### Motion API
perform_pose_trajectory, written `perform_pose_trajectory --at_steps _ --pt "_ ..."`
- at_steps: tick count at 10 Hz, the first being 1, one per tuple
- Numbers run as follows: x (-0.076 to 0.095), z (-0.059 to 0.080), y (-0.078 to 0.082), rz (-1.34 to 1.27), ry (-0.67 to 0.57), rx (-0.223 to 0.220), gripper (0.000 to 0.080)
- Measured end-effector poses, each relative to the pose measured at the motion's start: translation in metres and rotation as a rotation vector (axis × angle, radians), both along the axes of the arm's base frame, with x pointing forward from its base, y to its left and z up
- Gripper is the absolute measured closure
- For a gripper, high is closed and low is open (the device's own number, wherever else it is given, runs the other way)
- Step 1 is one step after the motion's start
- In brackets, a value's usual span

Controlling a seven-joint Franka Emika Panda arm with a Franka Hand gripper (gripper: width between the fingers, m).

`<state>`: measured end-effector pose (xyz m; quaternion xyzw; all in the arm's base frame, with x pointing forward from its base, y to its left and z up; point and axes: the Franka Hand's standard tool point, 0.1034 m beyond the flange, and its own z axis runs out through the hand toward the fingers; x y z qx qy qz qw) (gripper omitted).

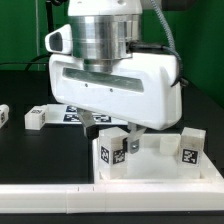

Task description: Assemble square table

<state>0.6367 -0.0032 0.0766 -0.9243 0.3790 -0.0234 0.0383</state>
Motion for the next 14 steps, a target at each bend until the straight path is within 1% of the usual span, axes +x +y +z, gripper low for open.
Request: perform_pose_trajectory --at_steps 3,5,7,9,10,11,12,13,14 --pt "-0.0003 -0.0004 -0.0016 0.176 -0.009 -0.013 0.0154" --pt "-0.0015 -0.0009 0.0027 0.425 -0.007 -0.053 0.0151" --pt "-0.0029 -0.003 0.004 0.644 -0.01 -0.07 0.0151" --pt "-0.0047 -0.0047 0.0065 0.791 -0.014 -0.078 0.0151" --pt "-0.0042 -0.0035 0.0034 0.838 -0.017 -0.082 0.0151" --pt "-0.004 -0.0032 0.0025 0.859 -0.019 -0.084 0.0197" --pt "-0.0044 -0.0039 0.0028 0.855 -0.018 -0.083 0.0197" --pt "-0.0044 -0.004 0.0025 0.855 -0.017 -0.083 0.0387" --pt "-0.0044 -0.004 0.0025 0.849 -0.017 -0.083 0.0387"
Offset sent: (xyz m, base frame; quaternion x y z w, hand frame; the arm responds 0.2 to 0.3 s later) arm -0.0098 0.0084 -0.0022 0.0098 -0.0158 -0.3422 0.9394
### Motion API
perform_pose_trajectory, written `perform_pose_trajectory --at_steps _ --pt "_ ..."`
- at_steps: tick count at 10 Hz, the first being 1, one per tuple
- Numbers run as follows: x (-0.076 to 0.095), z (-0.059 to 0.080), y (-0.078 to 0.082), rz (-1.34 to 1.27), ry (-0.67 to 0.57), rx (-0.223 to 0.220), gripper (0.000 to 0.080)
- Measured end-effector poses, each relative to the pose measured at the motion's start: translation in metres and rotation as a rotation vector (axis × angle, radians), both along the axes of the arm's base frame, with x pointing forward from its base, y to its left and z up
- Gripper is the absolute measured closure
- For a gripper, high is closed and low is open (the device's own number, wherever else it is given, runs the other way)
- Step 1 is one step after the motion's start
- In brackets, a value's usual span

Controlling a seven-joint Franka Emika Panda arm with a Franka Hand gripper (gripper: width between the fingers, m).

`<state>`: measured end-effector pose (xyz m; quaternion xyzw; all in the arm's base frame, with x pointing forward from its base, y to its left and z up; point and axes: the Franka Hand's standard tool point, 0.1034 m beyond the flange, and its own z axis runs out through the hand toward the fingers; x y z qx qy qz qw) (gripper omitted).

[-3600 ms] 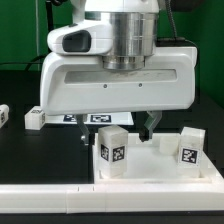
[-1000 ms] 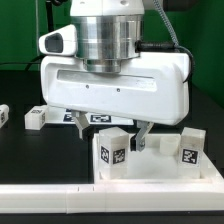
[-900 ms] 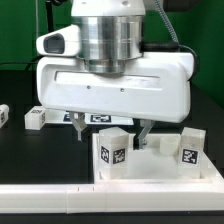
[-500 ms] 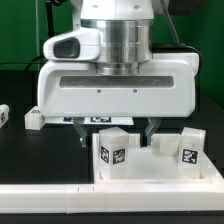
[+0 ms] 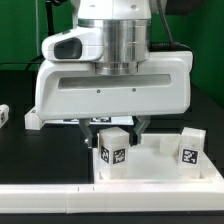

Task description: Assemble square table

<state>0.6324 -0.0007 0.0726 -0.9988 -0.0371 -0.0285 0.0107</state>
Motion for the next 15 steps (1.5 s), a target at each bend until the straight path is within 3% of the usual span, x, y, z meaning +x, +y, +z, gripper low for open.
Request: perform_pose_trajectory --at_steps 1,3,5,9,12,14,15 --pt "0.0 0.0 0.0 -0.016 0.0 0.001 0.0514" --pt "0.0 0.0 0.0 -0.016 0.0 0.001 0.0514" --pt "0.0002 0.0 -0.0009 -0.325 0.006 0.038 0.0514" --pt "0.0008 -0.0002 -0.0007 -0.862 0.009 0.071 0.0514" --pt "0.0016 0.0003 -0.0021 -1.142 0.027 0.112 0.0512" --pt "0.0015 0.0001 -0.0019 -1.121 0.026 0.111 0.0494" --pt "0.0015 0.0001 -0.0017 -1.089 0.024 0.109 0.0287"
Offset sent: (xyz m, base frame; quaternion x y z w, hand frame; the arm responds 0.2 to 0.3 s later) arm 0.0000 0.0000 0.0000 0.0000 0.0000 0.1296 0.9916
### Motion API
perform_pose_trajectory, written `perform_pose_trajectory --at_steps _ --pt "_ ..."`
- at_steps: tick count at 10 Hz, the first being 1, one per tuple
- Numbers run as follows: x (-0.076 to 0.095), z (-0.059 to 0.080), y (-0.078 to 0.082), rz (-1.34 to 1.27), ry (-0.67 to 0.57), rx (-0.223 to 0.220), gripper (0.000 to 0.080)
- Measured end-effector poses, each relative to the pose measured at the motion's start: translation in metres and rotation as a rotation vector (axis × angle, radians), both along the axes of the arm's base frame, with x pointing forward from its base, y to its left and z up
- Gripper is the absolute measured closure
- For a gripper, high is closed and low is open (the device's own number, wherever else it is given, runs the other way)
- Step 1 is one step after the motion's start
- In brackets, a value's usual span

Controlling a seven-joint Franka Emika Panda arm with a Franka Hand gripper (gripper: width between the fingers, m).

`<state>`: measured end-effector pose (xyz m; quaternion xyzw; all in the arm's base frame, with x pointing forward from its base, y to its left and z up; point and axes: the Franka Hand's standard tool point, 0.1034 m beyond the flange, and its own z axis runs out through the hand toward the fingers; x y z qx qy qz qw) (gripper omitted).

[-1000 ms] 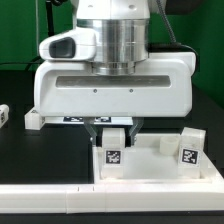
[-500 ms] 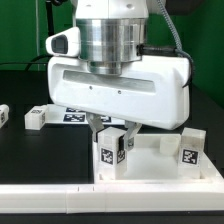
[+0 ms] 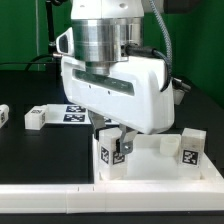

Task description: Assemble square table

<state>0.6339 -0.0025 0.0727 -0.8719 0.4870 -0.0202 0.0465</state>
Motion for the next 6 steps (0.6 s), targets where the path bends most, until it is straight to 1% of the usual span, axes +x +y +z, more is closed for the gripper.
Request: perform_pose_trajectory --at_steps 1,2,3,4,6 --pt "-0.0007 0.0002 0.0013 0.065 0.006 -0.004 0.0287" --pt "-0.0005 0.0006 0.0008 0.187 0.002 -0.015 0.0176" --pt "0.0002 0.0007 -0.0058 0.355 -0.013 -0.027 0.0157" --pt "0.0 0.0005 -0.0056 0.366 -0.013 -0.028 0.0152" --pt "-0.0001 0.0005 -0.0064 0.556 -0.023 -0.046 0.015"
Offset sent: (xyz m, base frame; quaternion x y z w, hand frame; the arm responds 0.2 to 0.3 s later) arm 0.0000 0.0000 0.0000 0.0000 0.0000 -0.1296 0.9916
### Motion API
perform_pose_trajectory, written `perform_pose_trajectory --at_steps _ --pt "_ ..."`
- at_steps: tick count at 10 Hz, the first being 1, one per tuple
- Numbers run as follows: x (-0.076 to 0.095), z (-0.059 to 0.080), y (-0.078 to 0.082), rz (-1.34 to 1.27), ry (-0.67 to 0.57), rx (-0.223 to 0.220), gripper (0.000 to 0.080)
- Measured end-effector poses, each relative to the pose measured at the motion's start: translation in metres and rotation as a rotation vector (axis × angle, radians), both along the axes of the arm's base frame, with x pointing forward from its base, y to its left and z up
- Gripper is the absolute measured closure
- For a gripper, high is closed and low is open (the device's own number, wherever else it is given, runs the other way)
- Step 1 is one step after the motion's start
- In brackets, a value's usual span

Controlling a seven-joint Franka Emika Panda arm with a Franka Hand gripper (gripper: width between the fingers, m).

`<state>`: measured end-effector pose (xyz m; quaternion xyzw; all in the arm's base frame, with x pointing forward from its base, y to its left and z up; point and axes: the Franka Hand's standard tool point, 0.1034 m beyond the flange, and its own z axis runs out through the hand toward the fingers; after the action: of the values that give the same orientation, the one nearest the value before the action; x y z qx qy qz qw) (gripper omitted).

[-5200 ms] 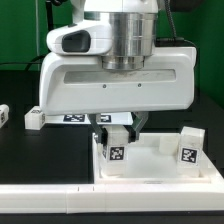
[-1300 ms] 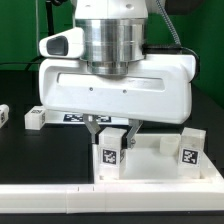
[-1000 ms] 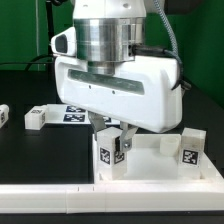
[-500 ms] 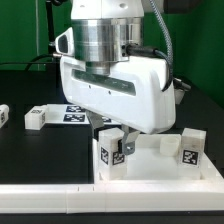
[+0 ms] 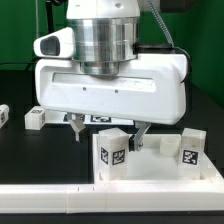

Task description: Assemble square table

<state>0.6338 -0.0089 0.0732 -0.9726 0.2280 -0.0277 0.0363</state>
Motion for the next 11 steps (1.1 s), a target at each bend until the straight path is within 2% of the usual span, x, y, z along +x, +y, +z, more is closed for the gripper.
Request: perform_pose_trajectory --at_steps 4,8,10,11 --pt "0.002 0.001 0.013 0.36 -0.015 -0.039 0.015" --pt "0.002 0.003 0.013 0.588 -0.027 -0.062 0.015" --pt "0.002 0.003 0.012 0.577 -0.026 -0.062 0.0429" --pt "0.002 0.003 0.009 0.575 -0.025 -0.064 0.0515"
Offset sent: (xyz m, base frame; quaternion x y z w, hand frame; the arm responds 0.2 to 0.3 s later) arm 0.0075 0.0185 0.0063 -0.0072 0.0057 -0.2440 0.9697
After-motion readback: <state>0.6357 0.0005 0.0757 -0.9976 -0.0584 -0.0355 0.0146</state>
